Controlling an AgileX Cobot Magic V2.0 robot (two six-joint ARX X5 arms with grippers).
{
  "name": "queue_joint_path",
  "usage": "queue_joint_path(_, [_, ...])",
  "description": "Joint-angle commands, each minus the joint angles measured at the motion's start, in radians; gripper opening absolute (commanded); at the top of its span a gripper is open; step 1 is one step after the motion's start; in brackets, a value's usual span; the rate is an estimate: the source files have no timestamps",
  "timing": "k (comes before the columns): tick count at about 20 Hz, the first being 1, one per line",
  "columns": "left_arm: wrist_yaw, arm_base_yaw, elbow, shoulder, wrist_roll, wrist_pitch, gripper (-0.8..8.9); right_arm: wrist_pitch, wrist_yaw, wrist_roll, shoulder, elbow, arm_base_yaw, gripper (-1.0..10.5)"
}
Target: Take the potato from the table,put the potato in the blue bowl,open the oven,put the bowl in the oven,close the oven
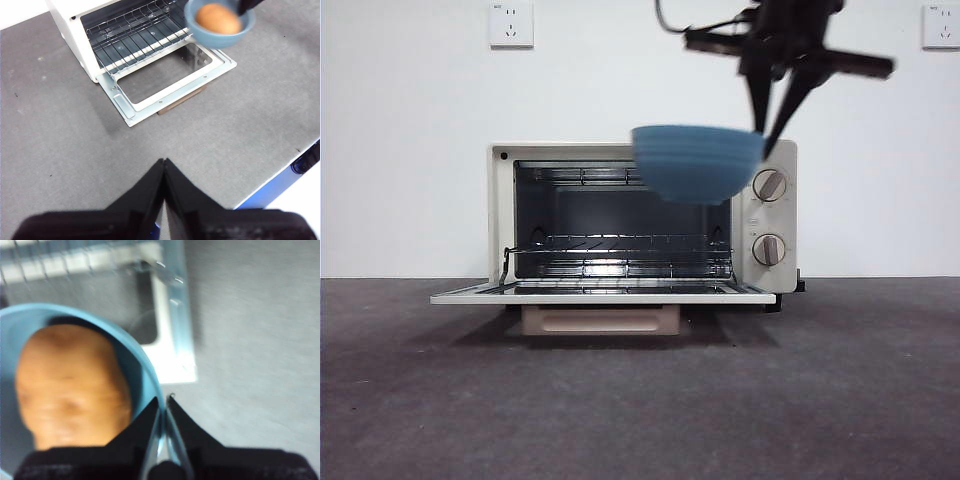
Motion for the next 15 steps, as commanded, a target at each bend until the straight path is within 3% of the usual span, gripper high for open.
queue_joint_path(1, [-0.003, -0.002, -0.003, -0.001, -0.01, 0.01, -0.05, -0.023, 0.002, 0.099, 0.062, 0.063, 0.019, -0.2])
queue_joint_path(4, [-0.003, -0.002, -0.003, 0.0, -0.01, 0.011, -0.05, -0.023, -0.001, 0.174, 0.133, 0.127, 0.038, -0.2])
queue_joint_path(11, [-0.005, -0.002, -0.003, 0.002, -0.002, 0.007, -0.05, 0.02, -0.029, 0.27, 0.212, 0.218, 0.028, -0.2])
queue_joint_path(15, [-0.056, -0.002, -0.003, 0.003, 0.008, 0.007, -0.05, 0.074, -0.039, 0.33, 0.216, 0.218, 0.015, -0.2])
